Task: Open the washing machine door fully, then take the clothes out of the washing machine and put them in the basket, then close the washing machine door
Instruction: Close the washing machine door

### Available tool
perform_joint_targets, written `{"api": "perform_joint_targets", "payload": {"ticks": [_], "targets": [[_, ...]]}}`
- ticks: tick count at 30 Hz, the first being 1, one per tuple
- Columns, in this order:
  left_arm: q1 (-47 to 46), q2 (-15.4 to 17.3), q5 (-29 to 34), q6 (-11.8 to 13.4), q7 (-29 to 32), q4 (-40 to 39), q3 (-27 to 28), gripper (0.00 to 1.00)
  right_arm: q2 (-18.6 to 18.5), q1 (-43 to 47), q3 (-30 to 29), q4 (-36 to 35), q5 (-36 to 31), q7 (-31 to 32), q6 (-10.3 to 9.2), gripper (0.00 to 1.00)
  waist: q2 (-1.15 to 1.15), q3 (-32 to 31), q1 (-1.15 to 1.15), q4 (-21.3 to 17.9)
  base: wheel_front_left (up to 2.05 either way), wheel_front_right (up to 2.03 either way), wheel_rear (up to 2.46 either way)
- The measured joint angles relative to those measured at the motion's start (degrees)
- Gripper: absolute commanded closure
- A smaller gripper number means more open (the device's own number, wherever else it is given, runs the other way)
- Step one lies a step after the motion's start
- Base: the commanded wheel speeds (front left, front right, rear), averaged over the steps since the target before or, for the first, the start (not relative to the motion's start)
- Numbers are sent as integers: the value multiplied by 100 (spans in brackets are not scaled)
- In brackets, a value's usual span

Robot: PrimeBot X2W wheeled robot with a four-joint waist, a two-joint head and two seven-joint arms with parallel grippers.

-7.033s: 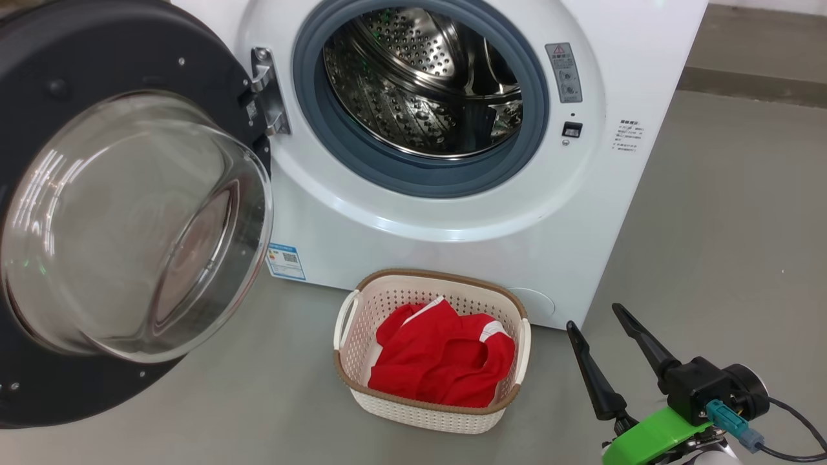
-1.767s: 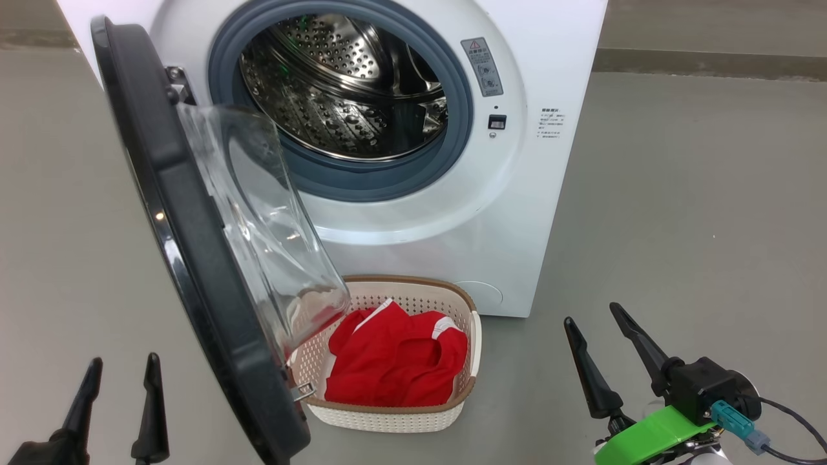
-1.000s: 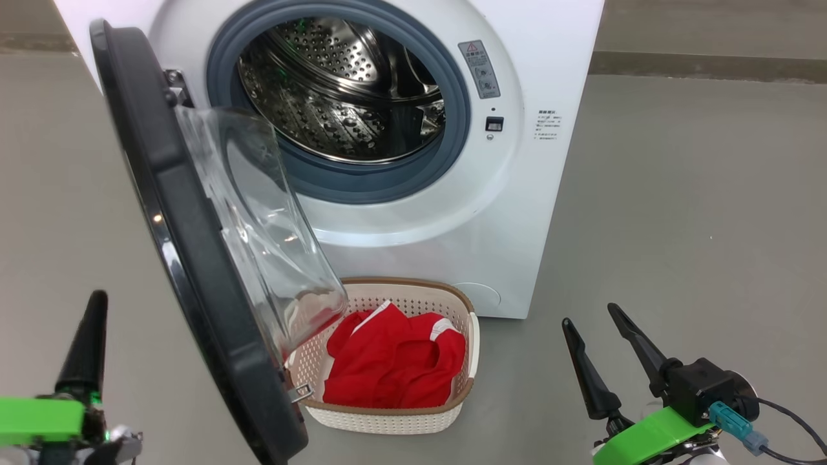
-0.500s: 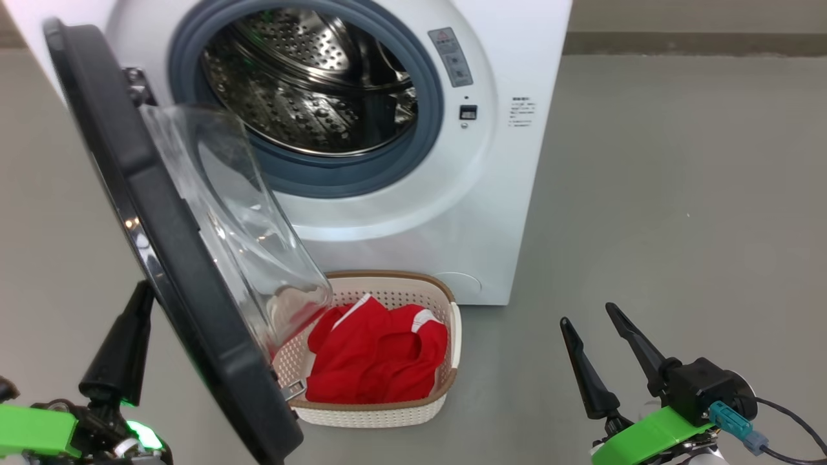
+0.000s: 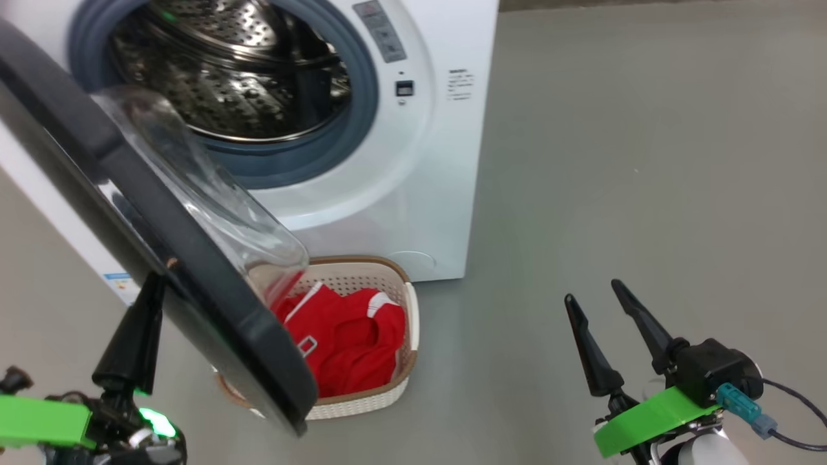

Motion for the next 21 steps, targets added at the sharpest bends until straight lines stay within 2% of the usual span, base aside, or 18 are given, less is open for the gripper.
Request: {"api": "perform_joint_targets", "payload": {"ticks": [16, 21], "targets": [[-1100, 1, 191, -448, -566, 1026, -324, 100, -1, -199, -14, -70, 5, 0, 0, 0, 0, 399, 0, -678, 0, 0, 0], [-1624, 0, 191, -703, -604, 1451, -350, 100, -1, -283, 5, -140, 55, 0, 0, 0, 0, 590, 0, -797, 0, 0, 0]]}}
